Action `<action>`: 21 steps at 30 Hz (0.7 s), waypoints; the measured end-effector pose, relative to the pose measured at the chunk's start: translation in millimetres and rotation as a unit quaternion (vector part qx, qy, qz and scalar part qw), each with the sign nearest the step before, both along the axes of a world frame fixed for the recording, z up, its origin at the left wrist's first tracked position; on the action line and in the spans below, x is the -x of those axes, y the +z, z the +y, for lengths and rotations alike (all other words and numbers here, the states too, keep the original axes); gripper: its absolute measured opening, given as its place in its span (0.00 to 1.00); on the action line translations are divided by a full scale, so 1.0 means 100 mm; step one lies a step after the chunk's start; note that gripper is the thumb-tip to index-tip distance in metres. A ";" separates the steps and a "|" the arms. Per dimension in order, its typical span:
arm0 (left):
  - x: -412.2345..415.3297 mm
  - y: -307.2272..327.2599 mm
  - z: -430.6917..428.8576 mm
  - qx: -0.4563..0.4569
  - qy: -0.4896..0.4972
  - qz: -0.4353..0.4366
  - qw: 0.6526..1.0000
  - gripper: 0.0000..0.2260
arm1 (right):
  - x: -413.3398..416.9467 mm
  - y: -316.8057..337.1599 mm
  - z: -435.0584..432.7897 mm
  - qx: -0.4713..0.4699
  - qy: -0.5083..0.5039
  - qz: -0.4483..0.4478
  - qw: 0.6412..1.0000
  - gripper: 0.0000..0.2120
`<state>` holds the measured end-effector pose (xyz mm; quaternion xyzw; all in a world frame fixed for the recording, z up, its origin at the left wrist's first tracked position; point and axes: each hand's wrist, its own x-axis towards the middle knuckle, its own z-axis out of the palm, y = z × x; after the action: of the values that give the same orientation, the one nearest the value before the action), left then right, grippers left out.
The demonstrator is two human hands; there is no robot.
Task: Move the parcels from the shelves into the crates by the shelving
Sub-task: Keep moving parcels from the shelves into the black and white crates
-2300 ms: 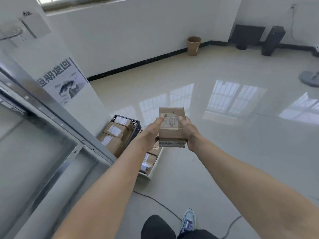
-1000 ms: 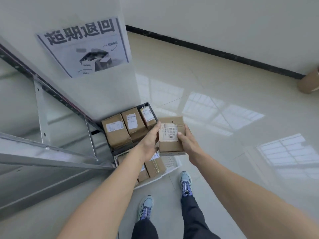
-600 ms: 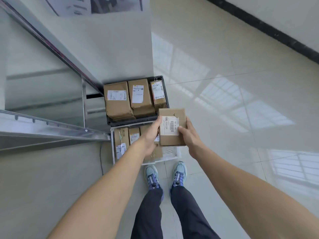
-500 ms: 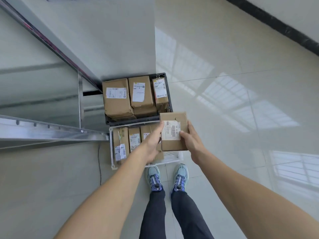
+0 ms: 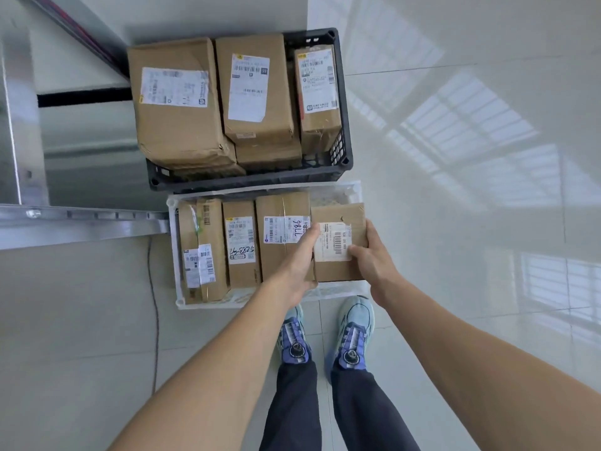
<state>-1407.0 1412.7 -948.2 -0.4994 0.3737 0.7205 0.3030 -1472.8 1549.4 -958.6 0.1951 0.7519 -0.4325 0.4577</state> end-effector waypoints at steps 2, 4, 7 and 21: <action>-0.01 -0.28 0.01 0.015 0.006 -0.006 1.000 0.24 | -0.01 -0.28 -0.01 -0.007 -0.004 -0.008 1.000 0.33; 0.00 -0.53 0.02 0.025 0.011 -0.008 1.000 0.24 | 0.00 -0.54 -0.03 -0.013 -0.009 -0.014 1.000 0.34; 0.08 -0.81 0.01 0.040 0.007 -0.006 0.999 0.22 | 0.07 -0.83 -0.08 -0.024 -0.015 -0.021 0.999 0.34; 0.38 -1.71 0.05 0.088 0.012 -0.016 0.996 0.44 | 0.01 -1.47 -0.33 -0.104 -0.055 0.065 0.991 0.28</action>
<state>-1444.8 1417.9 -1119.6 -0.5396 0.4249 0.6806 0.2554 -1473.8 1516.8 -1105.6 0.2541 0.8089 -0.3886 0.3606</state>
